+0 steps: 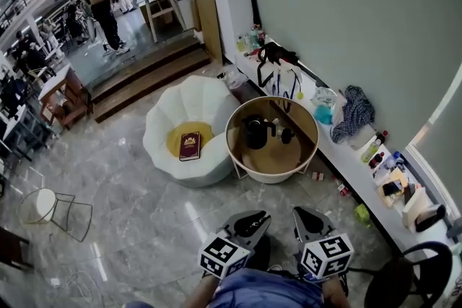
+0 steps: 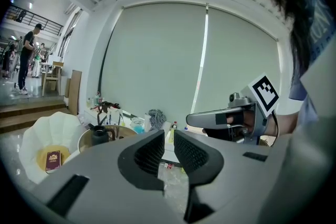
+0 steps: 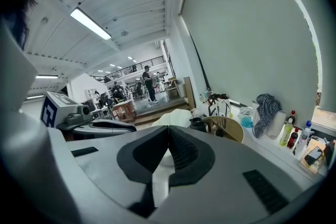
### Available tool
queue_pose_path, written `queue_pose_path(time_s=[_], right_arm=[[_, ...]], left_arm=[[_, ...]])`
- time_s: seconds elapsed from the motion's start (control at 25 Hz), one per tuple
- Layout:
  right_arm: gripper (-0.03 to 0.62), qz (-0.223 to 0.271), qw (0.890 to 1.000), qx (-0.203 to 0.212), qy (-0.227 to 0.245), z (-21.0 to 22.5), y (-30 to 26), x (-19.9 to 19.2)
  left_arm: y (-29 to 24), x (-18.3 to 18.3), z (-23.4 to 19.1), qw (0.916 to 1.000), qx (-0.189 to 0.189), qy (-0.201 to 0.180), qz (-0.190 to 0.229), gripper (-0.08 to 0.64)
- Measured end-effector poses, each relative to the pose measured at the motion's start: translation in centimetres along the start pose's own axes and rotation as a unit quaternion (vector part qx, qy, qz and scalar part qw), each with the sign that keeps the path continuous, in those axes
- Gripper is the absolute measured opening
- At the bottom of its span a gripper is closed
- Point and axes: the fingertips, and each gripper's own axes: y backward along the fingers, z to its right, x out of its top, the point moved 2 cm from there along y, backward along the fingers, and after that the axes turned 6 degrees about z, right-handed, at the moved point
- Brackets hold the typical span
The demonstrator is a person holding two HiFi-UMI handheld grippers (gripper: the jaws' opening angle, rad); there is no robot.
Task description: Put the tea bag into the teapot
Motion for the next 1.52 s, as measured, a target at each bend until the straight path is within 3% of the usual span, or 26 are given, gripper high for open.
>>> queue_pose_path(time_s=[0.32,0.96,1.52], right_arm=[[0.017,-0.018,1.000,-0.014,-0.020,4.3,-7.3,1.5],[0.017,-0.050,0.997,-0.041,-0.040,10.1,-26.1,7.2],[0.017,-0.071,0.995,-0.063,-0.033,11.7,-30.8,8.7]], left_arm=[[-5.2,1.0,-6.8,0.9997,-0.007,0.013,-0.017,0.052],[-13.5,6.1,-26.7,0.9993,0.000,0.033,-0.019,0.052],[-16.4,6.8,-30.1,0.9981,-0.036,0.047,-0.014,0.052]])
